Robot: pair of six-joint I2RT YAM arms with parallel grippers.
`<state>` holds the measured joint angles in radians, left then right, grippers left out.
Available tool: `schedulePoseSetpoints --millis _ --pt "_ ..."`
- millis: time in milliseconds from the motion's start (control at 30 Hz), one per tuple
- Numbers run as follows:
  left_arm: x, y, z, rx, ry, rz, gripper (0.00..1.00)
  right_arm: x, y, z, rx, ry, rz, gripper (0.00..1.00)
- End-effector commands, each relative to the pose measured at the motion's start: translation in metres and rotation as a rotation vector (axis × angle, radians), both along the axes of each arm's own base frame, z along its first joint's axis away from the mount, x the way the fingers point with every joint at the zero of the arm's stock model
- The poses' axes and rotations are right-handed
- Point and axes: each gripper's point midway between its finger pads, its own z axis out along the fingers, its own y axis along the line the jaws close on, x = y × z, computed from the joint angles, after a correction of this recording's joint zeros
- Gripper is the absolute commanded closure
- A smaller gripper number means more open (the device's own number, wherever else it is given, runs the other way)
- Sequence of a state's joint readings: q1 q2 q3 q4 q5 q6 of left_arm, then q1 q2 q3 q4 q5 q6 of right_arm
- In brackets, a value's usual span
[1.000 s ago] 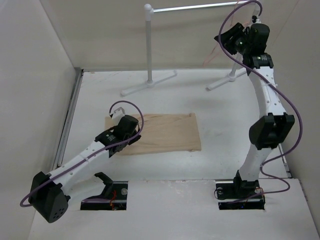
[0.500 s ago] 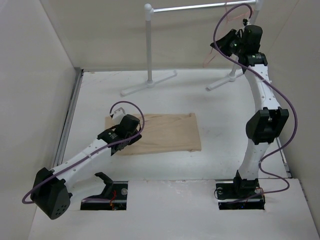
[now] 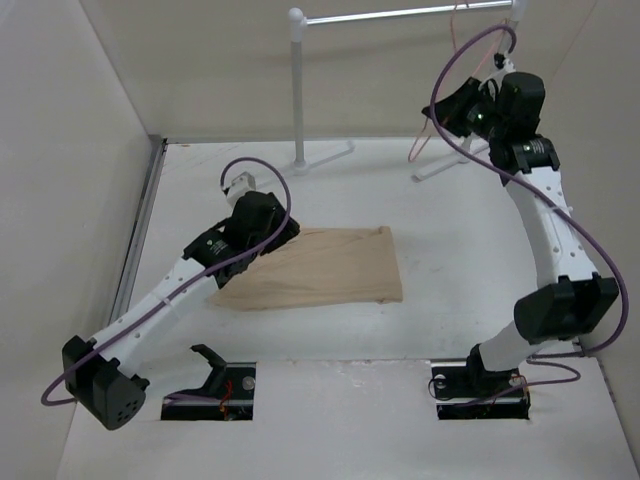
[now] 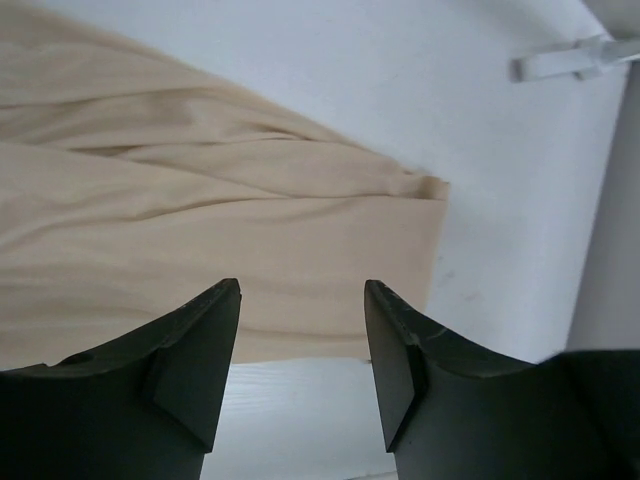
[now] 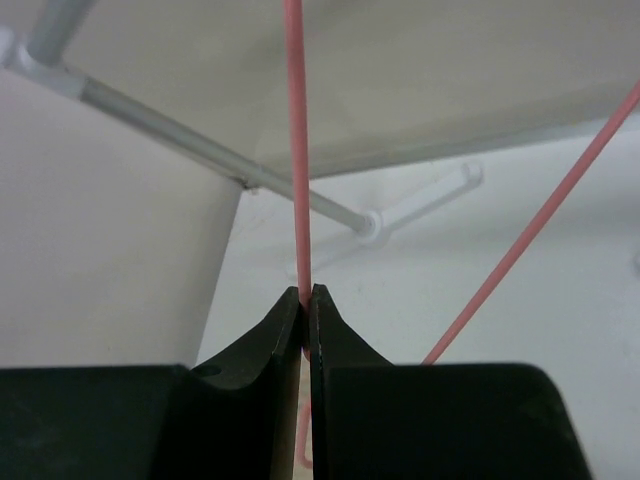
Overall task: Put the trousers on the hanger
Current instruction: Pick up the hanger from the clothesline.
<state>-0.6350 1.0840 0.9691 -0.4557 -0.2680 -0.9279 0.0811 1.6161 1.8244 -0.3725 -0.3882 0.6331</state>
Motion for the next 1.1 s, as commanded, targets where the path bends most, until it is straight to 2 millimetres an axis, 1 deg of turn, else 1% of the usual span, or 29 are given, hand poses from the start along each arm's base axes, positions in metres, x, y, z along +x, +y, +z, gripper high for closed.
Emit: schedulePoseSetpoints --millis 0,67,133,167,200,267,333,400,500,533,600,667,733,867,1033,1067 --pt "0.017 -0.032 0.066 -0.048 -0.133 -0.111 0.51 -0.027 0.006 -0.028 -0.04 0.034 0.004 0.9" --pt "0.024 -0.053 0.094 -0.047 -0.188 -0.174 0.53 -0.05 0.013 -0.051 -0.05 0.078 0.011 0.9" --pt "0.03 -0.077 0.114 -0.032 -0.236 -0.241 0.55 -0.072 0.02 -0.073 -0.068 0.113 0.02 0.9" --pt "0.033 -0.086 0.118 -0.024 -0.249 -0.264 0.55 -0.083 0.023 -0.084 -0.073 0.135 0.028 0.9" --pt "0.035 -0.1 0.125 -0.02 -0.269 -0.297 0.55 -0.095 0.027 -0.096 -0.083 0.155 0.038 0.9" --pt "0.039 -0.126 0.134 -0.015 -0.297 -0.347 0.55 -0.115 0.026 -0.119 -0.102 0.201 0.039 0.9" --pt "0.042 -0.152 0.139 -0.019 -0.312 -0.394 0.55 -0.135 0.026 -0.138 -0.115 0.238 0.043 0.9" --pt "0.044 -0.178 0.136 -0.03 -0.31 -0.441 0.55 -0.156 0.029 -0.156 -0.132 0.275 0.061 0.9" --pt "0.042 -0.216 0.123 -0.046 -0.287 -0.511 0.55 -0.183 0.03 -0.183 -0.151 0.326 0.069 0.9" --pt "0.038 -0.23 0.118 -0.051 -0.279 -0.538 0.54 -0.191 0.031 -0.19 -0.149 0.339 0.075 0.9" --pt "0.034 -0.251 0.107 -0.06 -0.265 -0.575 0.54 -0.202 0.032 -0.199 -0.145 0.357 0.084 0.9" --pt "0.03 -0.269 0.101 -0.085 -0.259 -0.61 0.55 -0.212 0.033 -0.209 -0.142 0.374 0.093 0.9" --pt "0.025 -0.284 0.095 -0.114 -0.253 -0.632 0.56 -0.218 0.031 -0.215 -0.138 0.385 0.093 0.9" --pt "0.022 -0.305 0.083 -0.143 -0.235 -0.646 0.61 -0.227 0.031 -0.222 -0.132 0.399 0.109 0.9" --pt "0.03 -0.317 0.065 -0.145 -0.216 -0.618 0.7 -0.236 0.037 -0.228 -0.106 0.42 0.155 0.9" --pt "0.029 -0.32 0.063 -0.15 -0.215 -0.621 0.75 -0.238 0.038 -0.228 -0.098 0.422 0.163 0.9"
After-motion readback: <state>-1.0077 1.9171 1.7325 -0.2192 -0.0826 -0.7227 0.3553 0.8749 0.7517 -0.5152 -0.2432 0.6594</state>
